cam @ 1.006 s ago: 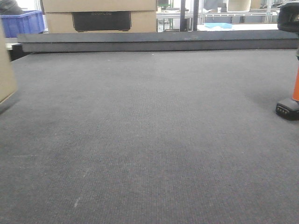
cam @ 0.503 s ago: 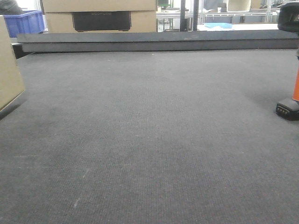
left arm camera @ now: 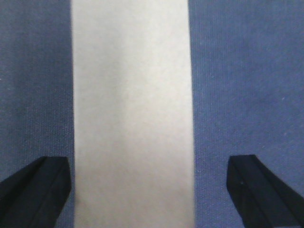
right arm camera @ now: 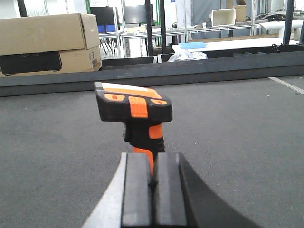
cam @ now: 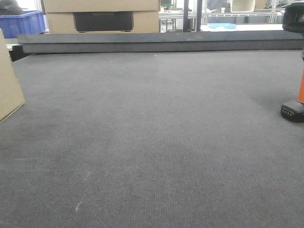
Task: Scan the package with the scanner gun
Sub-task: 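Raise the left gripper up and away from the tan box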
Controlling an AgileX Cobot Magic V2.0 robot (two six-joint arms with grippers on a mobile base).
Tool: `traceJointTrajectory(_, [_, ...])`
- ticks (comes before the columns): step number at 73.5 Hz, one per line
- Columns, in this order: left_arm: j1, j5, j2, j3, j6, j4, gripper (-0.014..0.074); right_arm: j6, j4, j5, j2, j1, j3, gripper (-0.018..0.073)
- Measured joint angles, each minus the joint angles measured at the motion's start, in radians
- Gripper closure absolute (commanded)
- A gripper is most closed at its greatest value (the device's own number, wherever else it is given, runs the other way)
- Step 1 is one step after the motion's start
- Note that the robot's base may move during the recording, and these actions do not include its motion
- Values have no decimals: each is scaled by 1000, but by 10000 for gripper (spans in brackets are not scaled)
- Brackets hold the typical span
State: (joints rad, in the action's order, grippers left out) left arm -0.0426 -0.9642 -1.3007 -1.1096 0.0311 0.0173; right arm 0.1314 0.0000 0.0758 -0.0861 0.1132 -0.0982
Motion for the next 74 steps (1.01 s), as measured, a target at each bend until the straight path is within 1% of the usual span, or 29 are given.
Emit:
traceJointTrajectory(11, [0, 0, 96, 0, -47, 42, 27, 0, 0, 0, 0, 0, 0, 727])
traceJointTrajectory(19, [0, 0, 178, -2, -68, 56, 27, 0, 0, 0, 0, 0, 0, 727])
traceJointTrajectory(23, [0, 0, 221, -2, -73, 58, 36, 0, 0, 0, 0, 0, 0, 727])
traceJointTrajectory(26, [0, 0, 254, 0, -75, 58, 58, 0, 0, 0, 0, 0, 0, 727])
traceJointTrajectory(31, [0, 7, 316, 21, -77, 59, 153, 0, 0, 0, 0, 0, 0, 727])
traceJointTrajectory(35, [0, 23, 363, 47, -77, 60, 260, 0, 0, 0, 0, 0, 0, 727])
traceJointTrajectory(37, [0, 35, 386, 64, -79, 61, 338, 0, 0, 0, 0, 0, 0, 727])
traceJointTrajectory(38, [0, 42, 398, 73, -79, 63, 354, 0, 0, 0, 0, 0, 0, 727])
traceJointTrajectory(41, [0, 73, 439, 105, -79, 63, 452, 0, 0, 0, 0, 0, 0, 727])
traceJointTrajectory(43, [0, 88, 456, 128, -79, 65, 536, 0, 0, 0, 0, 0, 0, 727])
traceJointTrajectory(46, [0, 132, 496, 166, -79, 65, 617, 0, 0, 0, 0, 0, 0, 727])
traceJointTrajectory(48, [0, 160, 519, 200, -79, 66, 698, 0, 0, 0, 0, 0, 0, 727])
traceJointTrajectory(51, [0, 206, 553, 235, -81, 66, 707, 0, 0, 0, 0, 0, 0, 727])
traceJointTrajectory(53, [0, 258, 581, 279, -81, 67, 707, 0, 0, 0, 0, 0, 0, 727])
traceJointTrajectory(60, [0, 367, 660, 375, -81, 67, 707, 0, 0, 0, 0, 0, 0, 727])
traceJointTrajectory(63, [0, 388, 687, 405, -81, 69, 707, 0, 0, 0, 0, 0, -2, 727])
traceJointTrajectory(74, [0, 391, 725, 441, -83, 84, 707, 0, 0, 34, 0, 0, -34, 727])
